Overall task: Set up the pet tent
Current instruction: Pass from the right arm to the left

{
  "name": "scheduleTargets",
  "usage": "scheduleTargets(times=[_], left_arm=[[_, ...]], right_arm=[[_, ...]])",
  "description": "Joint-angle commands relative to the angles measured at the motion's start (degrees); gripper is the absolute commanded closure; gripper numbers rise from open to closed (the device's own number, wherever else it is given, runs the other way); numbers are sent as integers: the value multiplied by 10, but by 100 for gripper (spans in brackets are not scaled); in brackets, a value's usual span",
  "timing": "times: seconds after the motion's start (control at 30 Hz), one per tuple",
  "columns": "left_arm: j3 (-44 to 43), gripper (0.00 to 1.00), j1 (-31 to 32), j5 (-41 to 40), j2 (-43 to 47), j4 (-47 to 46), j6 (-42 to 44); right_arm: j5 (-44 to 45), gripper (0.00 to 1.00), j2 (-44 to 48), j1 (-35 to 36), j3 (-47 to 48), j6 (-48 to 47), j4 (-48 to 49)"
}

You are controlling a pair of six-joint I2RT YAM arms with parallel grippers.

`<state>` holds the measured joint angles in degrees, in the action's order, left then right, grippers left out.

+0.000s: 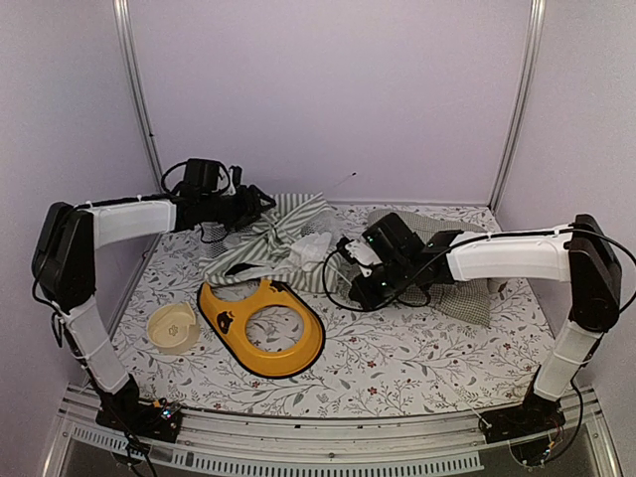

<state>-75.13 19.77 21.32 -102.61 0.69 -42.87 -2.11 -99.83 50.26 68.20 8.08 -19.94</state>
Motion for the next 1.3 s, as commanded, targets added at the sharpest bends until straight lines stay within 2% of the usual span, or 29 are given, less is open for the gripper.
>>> scheduleTargets(times=[0.0, 0.33, 0.53, 0.6, 0.93, 1.1, 1.27], left_arm=[[37, 40, 38, -51, 0, -37, -20], [21, 34, 77, -31, -53, -77, -45], [34, 34, 97, 27, -74, -195, -67], [26, 35, 111, 47, -81, -203, -67], [102, 37, 159, 50, -36, -218, -85], [75, 48, 157, 24, -46, -175, -76], [33, 72, 146, -14, -63, -107, -68]], right_arm=[[-1, 100, -3, -1, 31, -15, 42], [-3, 100, -8, -3, 36, -17, 40], [-9, 100, -24, -3, 53, -21, 41], [-8, 100, -31, -5, 63, -25, 40], [-15, 100, -94, -25, 172, -46, 48], [-29, 100, -125, -25, 224, -54, 48], [-30, 100, -131, -25, 235, -54, 50]])
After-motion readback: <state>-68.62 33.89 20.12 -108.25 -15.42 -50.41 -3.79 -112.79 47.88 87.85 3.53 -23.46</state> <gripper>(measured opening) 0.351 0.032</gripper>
